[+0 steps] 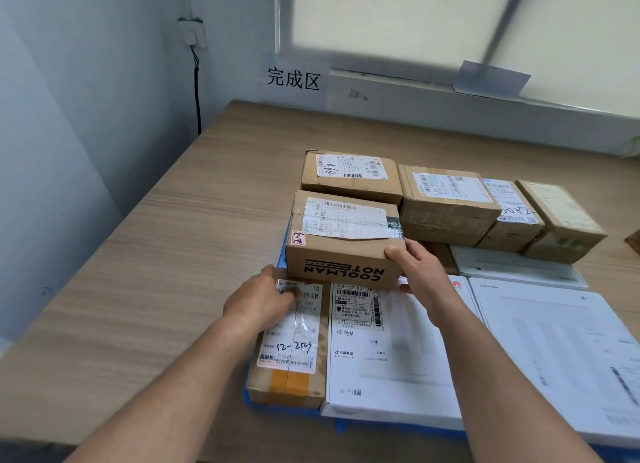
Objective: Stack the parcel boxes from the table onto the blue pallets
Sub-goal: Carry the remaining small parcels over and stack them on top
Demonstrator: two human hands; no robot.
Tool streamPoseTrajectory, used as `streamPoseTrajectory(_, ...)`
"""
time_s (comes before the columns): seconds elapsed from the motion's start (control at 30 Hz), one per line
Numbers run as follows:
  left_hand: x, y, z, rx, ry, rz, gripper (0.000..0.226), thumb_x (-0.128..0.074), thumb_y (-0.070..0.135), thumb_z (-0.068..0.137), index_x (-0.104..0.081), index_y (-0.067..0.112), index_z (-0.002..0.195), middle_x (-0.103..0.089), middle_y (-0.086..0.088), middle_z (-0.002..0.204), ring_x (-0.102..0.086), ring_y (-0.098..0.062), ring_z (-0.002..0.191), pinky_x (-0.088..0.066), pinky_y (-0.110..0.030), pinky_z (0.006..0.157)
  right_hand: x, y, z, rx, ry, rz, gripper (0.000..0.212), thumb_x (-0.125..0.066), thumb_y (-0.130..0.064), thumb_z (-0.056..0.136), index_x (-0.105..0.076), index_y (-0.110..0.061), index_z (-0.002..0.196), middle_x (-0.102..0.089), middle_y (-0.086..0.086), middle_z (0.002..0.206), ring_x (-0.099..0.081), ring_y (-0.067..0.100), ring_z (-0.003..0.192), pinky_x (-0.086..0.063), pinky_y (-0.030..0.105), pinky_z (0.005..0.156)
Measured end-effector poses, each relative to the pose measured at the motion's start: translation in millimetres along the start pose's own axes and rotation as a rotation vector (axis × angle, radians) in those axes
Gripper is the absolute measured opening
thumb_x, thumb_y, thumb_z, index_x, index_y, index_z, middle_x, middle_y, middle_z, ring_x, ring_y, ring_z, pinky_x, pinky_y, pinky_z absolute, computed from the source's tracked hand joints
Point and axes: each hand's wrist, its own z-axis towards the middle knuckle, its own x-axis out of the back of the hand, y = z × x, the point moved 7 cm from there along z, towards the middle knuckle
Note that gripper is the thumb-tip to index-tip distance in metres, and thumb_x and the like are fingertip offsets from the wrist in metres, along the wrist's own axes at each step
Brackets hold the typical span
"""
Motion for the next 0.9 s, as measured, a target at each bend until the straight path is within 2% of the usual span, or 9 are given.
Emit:
streamPoseTrajectory(0.13,9.8,4.1,2.3,-0.080,0.067,-0.075,0.085,-0.064,0.043,0.082,-0.017,0.020,0.150,-0.039,-0.006,0.147,-0.039,-0.026,0.132,-0.040,-0.044,0.103,0.3,-2.1,0.3,-0.006,0.002,-0.013,0.035,-0.055,-0.036,0.093,-0.056,-0.027,0.126,-0.061,-0.001,0.111,-0.058,0.023,0.106,-0.050,0.048,0.092)
streamPoseTrajectory(0.27,23.1,24.5,-0.4,-0.261,0.143,-0.144,0.055,-0.060,0.029,0.085,-0.040,0.029,0.137,-0.053,0.007,0.134,-0.047,-0.016,0.121,-0.043,-0.037,0.097,0.9,-2.0,1.3,-0.014,0.008,-0.018,0.037,-0.056,-0.039,0.092,-0.056,-0.027,0.126,-0.061,0.000,0.114,-0.057,0.023,0.108,-0.050,0.049,0.093)
streamPoseTrajectory(0.33,23.5,28.0,-0.4,-0.279,0.137,-0.157,0.042,-0.058,0.026,0.087,-0.048,0.029,0.127,-0.060,0.008,0.125,-0.052,-0.015,0.113,-0.046,-0.036,0.093,0.5,-2.8,1.2,-0.019,0.009,-0.012,0.041,-0.057,-0.040,0.092,-0.053,-0.027,0.130,-0.061,0.001,0.117,-0.057,0.022,0.108,-0.052,0.044,0.087)
streamPoseTrajectory(0.43,23.5,27.7,0.2,-0.272,0.137,-0.164,0.040,-0.056,0.026,0.089,-0.048,0.027,0.128,-0.061,0.007,0.124,-0.054,-0.016,0.113,-0.046,-0.036,0.093,0.1,-5.2,0.5,-0.015,0.015,-0.017,0.047,-0.056,-0.039,0.093,-0.048,-0.024,0.137,-0.059,0.003,0.121,-0.057,0.018,0.105,-0.048,0.031,0.071)
streamPoseTrajectory(0.5,24.5,28.7,0.3,-0.280,0.149,-0.165,0.041,-0.056,0.027,0.090,-0.047,0.027,0.130,-0.060,0.006,0.125,-0.054,-0.016,0.114,-0.046,-0.033,0.092,0.1,-6.6,0.1,-0.008,0.015,-0.024,0.049,-0.055,-0.040,0.093,-0.047,-0.022,0.138,-0.059,0.004,0.123,-0.057,0.017,0.105,-0.046,0.029,0.069)
streamPoseTrajectory(0.63,29.8,30.9,0.8,-0.315,0.177,-0.173,0.058,-0.060,0.034,0.088,-0.035,0.028,0.140,-0.055,0.005,0.129,-0.049,-0.018,0.120,-0.043,-0.034,0.093,3.1,-9.8,-3.9,0.006,0.031,-0.060,0.060,-0.054,-0.048,0.092,-0.040,-0.021,0.143,-0.056,0.003,0.129,-0.054,0.019,0.114,-0.046,0.033,0.080)
streamPoseTrajectory(0.73,38.1,32.2,-0.2,-0.326,0.214,-0.152,0.081,-0.060,0.048,0.086,-0.019,0.020,0.150,-0.037,0.000,0.149,-0.035,-0.021,0.135,-0.035,-0.042,0.108,13.3,-13.3,-11.0,0.037,0.104,-0.113,0.065,-0.055,-0.054,0.090,-0.039,-0.022,0.144,-0.055,0.004,0.133,-0.053,0.020,0.119,-0.044,0.039,0.095)
streamPoseTrajectory(0.8,47.1,36.4,-4.6,-0.344,0.279,-0.129,0.087,-0.058,0.055,0.084,-0.016,0.018,0.151,-0.028,-0.002,0.154,-0.026,-0.023,0.141,-0.027,-0.043,0.112,21.3,-18.6,-19.0,0.075,0.153,-0.171,0.064,-0.054,-0.055,0.090,-0.041,-0.022,0.143,-0.056,0.005,0.132,-0.054,0.020,0.117,-0.044,0.038,0.096)
streamPoseTrajectory(0.9,58.5,47.3,-17.2,-0.393,0.396,-0.103,0.089,-0.053,0.064,0.083,-0.019,0.016,0.150,-0.028,-0.004,0.154,-0.025,-0.023,0.141,-0.025,-0.043,0.113,34.2,-29.6,-33.1,0.151,0.223,-0.290,0.057,-0.056,-0.049,0.091,-0.046,-0.021,0.141,-0.056,0.002,0.131,-0.054,0.017,0.116,-0.043,0.032,0.090)
